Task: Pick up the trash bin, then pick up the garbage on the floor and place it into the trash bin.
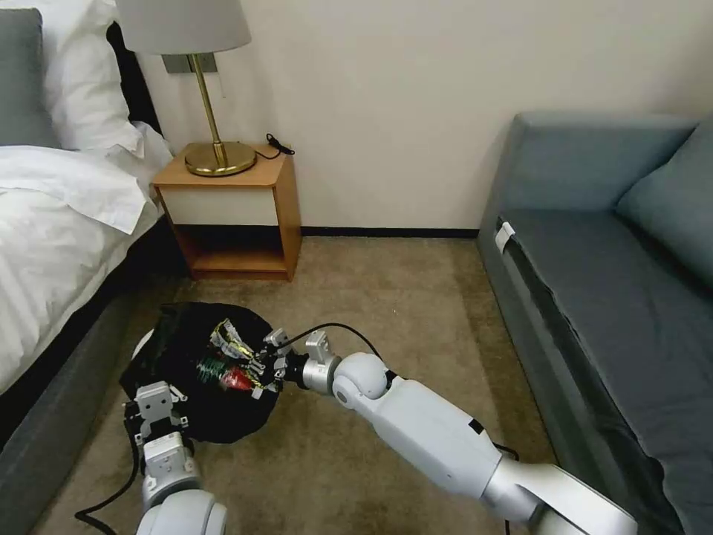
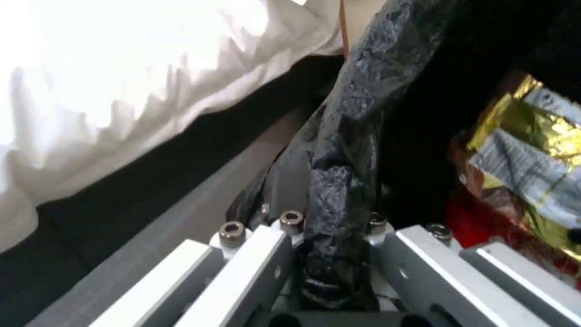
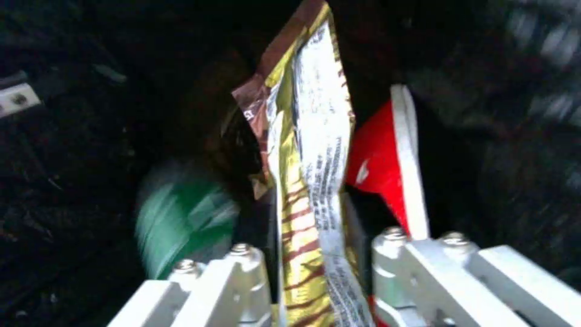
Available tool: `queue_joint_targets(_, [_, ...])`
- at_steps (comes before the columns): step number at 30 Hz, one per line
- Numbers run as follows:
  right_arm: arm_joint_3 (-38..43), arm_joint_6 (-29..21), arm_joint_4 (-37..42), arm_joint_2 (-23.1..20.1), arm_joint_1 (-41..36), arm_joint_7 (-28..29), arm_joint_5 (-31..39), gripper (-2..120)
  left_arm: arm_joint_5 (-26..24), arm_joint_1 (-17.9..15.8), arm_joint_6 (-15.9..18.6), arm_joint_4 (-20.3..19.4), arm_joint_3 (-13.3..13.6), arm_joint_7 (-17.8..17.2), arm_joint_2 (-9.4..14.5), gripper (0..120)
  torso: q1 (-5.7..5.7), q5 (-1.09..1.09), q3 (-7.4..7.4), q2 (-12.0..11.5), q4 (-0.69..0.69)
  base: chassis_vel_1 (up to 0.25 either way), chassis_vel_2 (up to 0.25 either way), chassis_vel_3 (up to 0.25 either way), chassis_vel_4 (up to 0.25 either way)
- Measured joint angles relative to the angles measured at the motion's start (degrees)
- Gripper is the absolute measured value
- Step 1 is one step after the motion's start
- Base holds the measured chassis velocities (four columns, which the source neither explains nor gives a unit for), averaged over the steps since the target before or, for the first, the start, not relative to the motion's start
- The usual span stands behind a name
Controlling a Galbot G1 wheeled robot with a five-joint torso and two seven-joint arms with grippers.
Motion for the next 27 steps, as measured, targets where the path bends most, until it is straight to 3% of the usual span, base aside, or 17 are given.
queue_joint_targets(13, [3.88, 0.09, 4.95, -2.47, -0.63, 0.62, -0.16, 71, 0.14, -0.29, -0.60, 1.88, -0.88, -0.27, -0.18, 0, 0.00, 0.01, 0.00, 0.01, 0.00, 0.000, 0.000, 0.000, 0.000])
queue_joint_targets(20, [7.81, 0.37, 5.57, -3.25, -2.00, 0.65, 0.16, 98, -2.40, -1.47, -0.83, 4.04, -0.96, -0.81, -0.86, 0, 0.00, 0.01, 0.00, 0.01, 0.00, 0.000, 0.000, 0.000, 0.000])
queue_joint_targets(27, [10.28, 0.44, 5.74, -3.32, -2.50, 0.43, 0.73, 100, -5.61, -2.37, -1.09, 6.15, -0.95, -1.59, -1.48, 0, 0.00, 0.00, 0.00, 0.01, 0.01, 0.000, 0.000, 0.000, 0.000])
